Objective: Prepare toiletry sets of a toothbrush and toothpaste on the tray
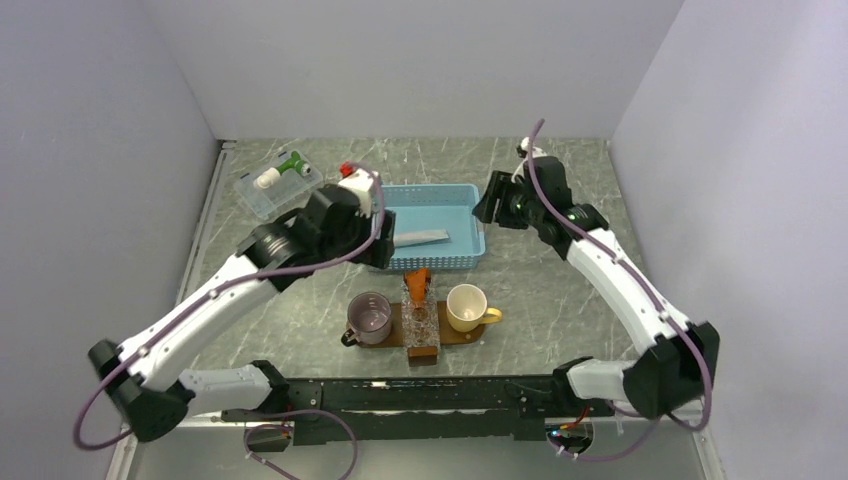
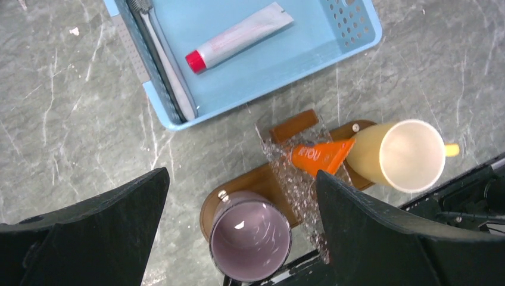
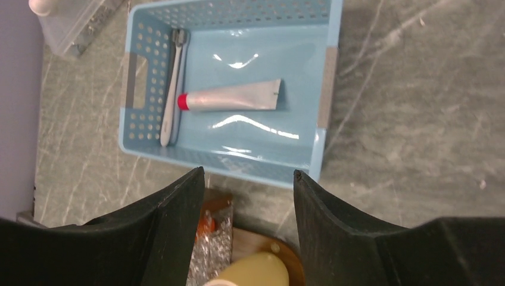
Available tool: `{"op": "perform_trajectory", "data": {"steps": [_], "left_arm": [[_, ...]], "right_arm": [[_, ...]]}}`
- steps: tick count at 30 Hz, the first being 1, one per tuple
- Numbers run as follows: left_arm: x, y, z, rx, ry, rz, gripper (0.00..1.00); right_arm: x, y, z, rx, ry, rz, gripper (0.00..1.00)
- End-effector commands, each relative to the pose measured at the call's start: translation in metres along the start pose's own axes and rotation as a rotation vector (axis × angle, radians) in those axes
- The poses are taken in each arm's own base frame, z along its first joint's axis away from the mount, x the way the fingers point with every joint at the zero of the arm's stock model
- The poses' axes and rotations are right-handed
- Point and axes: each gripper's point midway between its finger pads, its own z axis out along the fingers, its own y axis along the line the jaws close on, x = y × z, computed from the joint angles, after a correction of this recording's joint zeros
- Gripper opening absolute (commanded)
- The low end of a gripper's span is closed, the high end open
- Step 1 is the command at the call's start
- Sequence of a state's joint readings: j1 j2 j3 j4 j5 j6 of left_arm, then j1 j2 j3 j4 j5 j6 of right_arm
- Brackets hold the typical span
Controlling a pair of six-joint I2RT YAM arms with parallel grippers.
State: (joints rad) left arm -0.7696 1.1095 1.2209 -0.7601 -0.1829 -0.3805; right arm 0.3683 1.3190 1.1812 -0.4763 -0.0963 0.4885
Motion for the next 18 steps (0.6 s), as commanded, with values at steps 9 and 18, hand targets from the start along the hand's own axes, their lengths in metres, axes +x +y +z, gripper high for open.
{"op": "perform_trajectory", "data": {"steps": [9,18], "left_arm": [[-0.029,0.005,0.087,-0.071,0.122,-0.071,0.95],[-0.027,0.024,0.142,-0.147,0.220,-0.066,0.91]], "right_arm": [[-0.001,0.009,-0.107,-0.082,-0.180,-0.054,0.59],[0.013,0.028,-0.126,-0.215,-0.181,-0.025,0.55]]}}
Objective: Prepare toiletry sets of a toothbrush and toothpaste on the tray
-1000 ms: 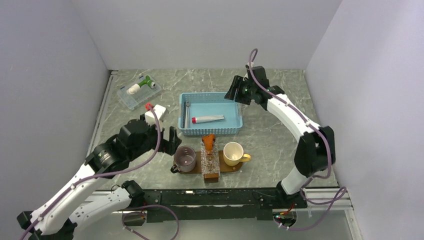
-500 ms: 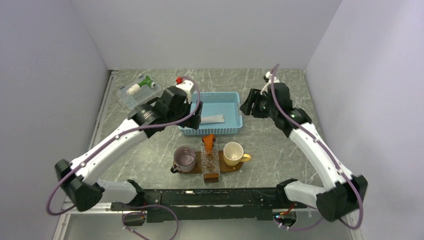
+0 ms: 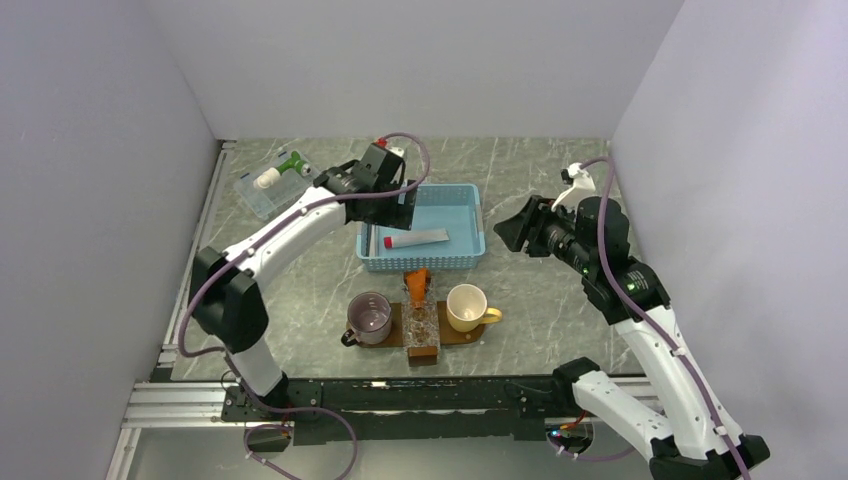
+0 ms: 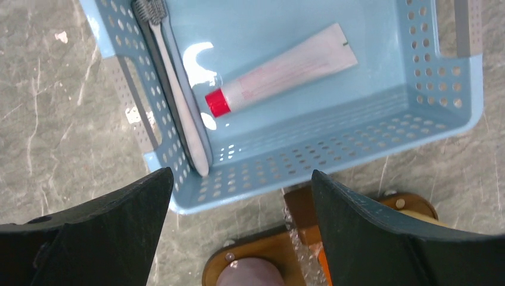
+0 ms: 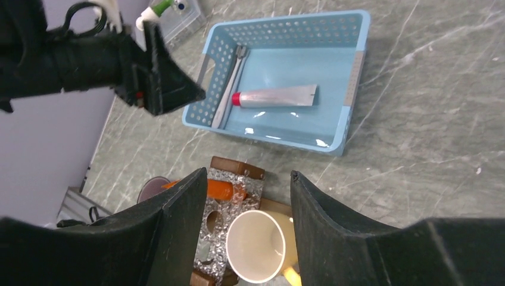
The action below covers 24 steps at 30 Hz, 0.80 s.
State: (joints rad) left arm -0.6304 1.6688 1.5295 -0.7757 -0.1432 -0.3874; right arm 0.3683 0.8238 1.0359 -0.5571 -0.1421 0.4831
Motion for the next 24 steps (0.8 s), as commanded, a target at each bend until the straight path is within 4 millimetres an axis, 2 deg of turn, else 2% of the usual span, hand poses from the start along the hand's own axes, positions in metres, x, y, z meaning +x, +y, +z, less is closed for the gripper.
{"op": "perform_trajectory", "data": {"steps": [1,11,24], "left_arm": [[-0.020,-0.003,0.013,0.005,-0.007,-0.004,0.90],[-0.017,0.032,0.079,-0.132,0.093,-0.045,0.79],[-0.011,0.057,0.135,-0.246,0.158,-0.057,0.69]], "right_arm": [[0.008,0.009,-0.002,-0.050,0.031,0.018,0.55],[0.014,0.016,-0.005,-0.105,0.036,0.029,0.54],[0.022,0.017,-0.002,-0.129,0.052,0.021,0.54]]}}
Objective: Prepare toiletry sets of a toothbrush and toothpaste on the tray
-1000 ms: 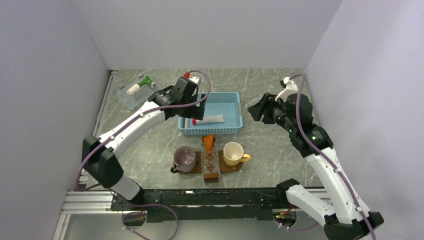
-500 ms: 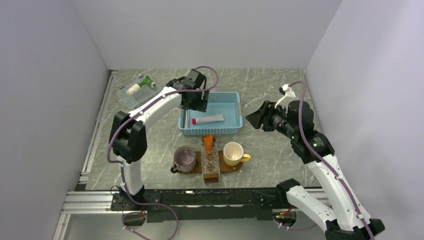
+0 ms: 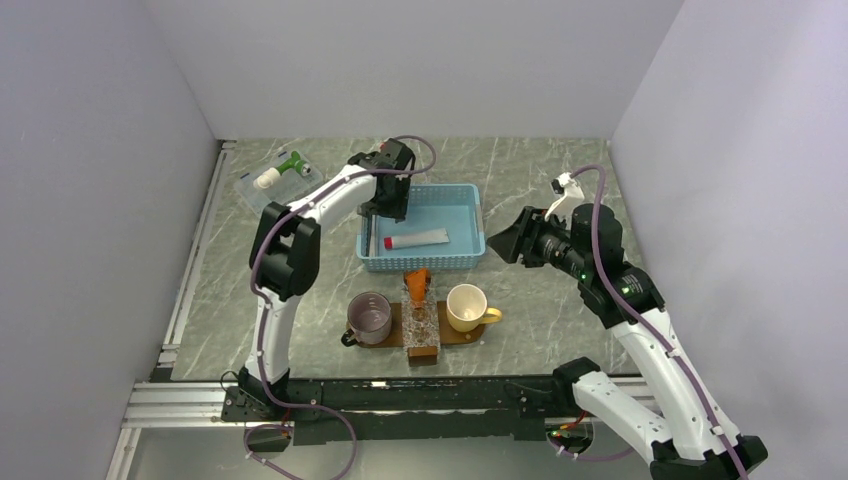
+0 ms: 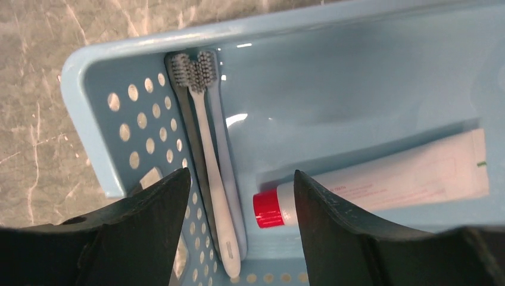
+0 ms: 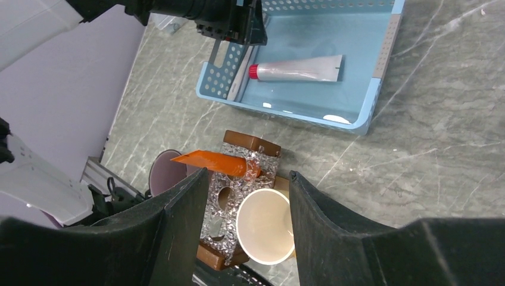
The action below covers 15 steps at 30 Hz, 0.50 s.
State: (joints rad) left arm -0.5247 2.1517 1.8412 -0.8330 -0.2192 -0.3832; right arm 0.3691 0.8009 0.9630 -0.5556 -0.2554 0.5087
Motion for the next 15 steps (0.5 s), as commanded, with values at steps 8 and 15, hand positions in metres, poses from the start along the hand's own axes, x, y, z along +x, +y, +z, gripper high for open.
{"op": "perform_trajectory", "data": {"steps": [8,15], "left_arm": [[-0.005,0.008,0.028,-0.059,0.010,-0.041,0.67],[0.003,0.008,0.040,-0.068,0.036,-0.041,0.68]], "right_arm": [[-0.007,0.011,-0.001,-0.059,-0.037,-0.024,0.54],[-0.003,0.010,0.000,-0.063,-0.030,-0.028,0.54]]}}
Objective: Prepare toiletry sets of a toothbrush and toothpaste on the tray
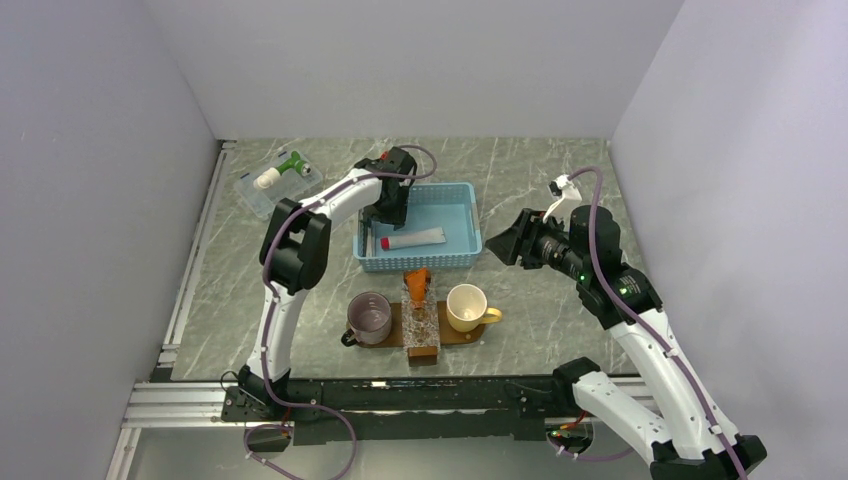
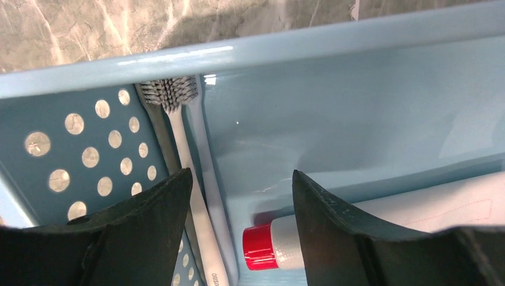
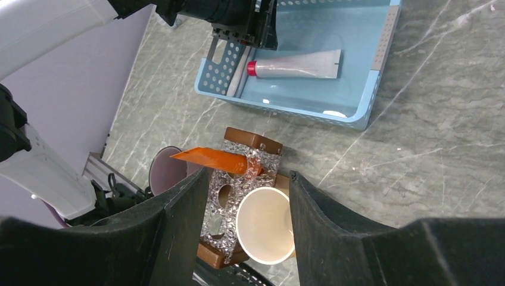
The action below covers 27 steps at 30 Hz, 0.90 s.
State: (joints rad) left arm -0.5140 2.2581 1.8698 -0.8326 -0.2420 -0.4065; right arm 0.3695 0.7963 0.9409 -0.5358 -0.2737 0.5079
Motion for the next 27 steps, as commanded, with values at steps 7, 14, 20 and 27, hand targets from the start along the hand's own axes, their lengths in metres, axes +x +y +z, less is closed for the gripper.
{"op": "perform_trajectory", "data": {"steps": [7,14,20,27], "left_arm": [[0.001,-0.013,0.012,0.063,0.017,-0.012,0.63],[0.004,-0.032,0.007,0.191,0.017,0.007,0.58],[0.002,-0.041,-0.002,0.263,-0.012,0.018,0.50],[0.007,-0.043,0.001,0.273,0.010,0.024,0.40]], "right_arm": [[-0.006,0.008,-0.002,-0.042,-0.037,-0.032,0.54],[-0.007,0.009,-0.002,-0.044,-0.037,-0.035,0.54],[-0.005,0.010,-0.001,-0.047,-0.030,-0.033,0.54],[-0.005,0.009,-0.002,-0.046,-0.030,-0.033,0.54]]}}
